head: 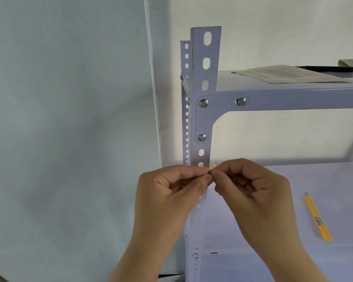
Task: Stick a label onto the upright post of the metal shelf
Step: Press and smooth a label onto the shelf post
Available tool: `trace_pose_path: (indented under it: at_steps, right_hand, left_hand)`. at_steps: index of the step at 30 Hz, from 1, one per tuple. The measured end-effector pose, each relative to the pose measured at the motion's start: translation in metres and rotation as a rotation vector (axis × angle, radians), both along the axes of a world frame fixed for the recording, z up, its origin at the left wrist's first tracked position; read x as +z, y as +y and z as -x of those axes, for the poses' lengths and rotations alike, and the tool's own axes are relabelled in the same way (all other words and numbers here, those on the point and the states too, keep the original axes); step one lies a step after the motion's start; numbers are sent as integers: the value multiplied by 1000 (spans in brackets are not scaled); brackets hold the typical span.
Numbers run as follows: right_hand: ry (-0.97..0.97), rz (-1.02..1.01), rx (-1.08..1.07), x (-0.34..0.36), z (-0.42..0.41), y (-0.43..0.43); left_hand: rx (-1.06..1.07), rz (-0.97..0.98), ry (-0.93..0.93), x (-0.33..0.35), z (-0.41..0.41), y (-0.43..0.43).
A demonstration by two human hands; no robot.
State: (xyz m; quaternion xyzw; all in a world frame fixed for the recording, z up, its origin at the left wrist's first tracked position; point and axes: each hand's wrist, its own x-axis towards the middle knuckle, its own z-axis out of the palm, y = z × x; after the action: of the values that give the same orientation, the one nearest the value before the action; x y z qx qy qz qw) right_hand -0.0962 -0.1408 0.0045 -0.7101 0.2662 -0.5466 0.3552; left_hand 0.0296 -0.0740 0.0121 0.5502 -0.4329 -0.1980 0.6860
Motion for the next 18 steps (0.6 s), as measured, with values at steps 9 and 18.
trace_pose_path:
  at_steps: [9, 18]
  right_hand:
    - [14, 162, -11, 1, 5, 4]
    - [-41, 96, 107, 5, 16, 6]
  left_hand:
    - [31, 50, 4, 1, 9, -3]
    - [-32, 74, 24, -1, 15, -3]
